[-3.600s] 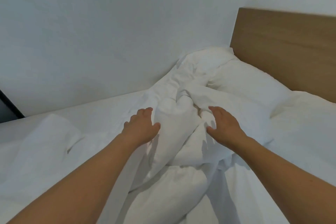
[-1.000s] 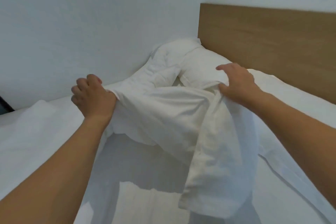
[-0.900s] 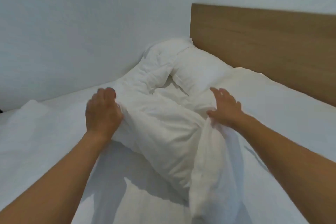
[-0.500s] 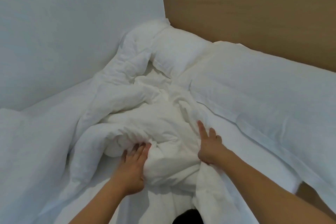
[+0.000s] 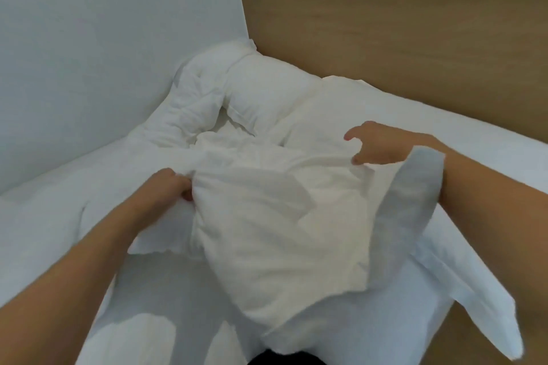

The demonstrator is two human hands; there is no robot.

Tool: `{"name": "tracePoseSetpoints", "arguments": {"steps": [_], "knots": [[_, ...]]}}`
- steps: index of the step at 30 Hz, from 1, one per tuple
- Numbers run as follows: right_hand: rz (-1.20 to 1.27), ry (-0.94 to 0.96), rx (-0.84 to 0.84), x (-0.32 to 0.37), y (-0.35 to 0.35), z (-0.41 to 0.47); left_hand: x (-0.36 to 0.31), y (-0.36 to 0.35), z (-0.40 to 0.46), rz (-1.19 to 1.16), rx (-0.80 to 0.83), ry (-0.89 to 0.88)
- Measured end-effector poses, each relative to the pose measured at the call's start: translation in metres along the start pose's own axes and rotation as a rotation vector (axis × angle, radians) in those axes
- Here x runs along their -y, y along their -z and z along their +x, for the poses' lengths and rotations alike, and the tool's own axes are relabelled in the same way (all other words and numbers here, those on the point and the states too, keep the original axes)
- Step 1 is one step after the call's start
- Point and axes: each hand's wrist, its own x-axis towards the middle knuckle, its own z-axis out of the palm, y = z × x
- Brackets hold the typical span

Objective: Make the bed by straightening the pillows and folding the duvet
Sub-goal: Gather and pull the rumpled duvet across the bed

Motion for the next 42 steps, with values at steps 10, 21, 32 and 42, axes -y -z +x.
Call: {"name": "tracePoseSetpoints", "arguments": {"steps": [10, 21, 32, 42], "knots": [[-0.032, 0.343, 0.565, 0.129, -0.131, -0.125, 0.081, -0.106, -0.07, 0.464, -0.039, -0.078], [-0.107, 0.268, 0.109, 0.165, -0.301, -0.153, 0.174, -0.112, -0.119, 0.324, -0.032, 0.141], [-0.307, -0.126, -0.213, 0.052, -0.133, -0.102, 0.101, -0.145, -0.063, -1.51, -0.065, 0.461], [0.047, 0.162, 0.134, 0.172, -0.253, -0.13, 0.128, -0.068, -0.115, -0.348, 0.249, 0.203]]}}
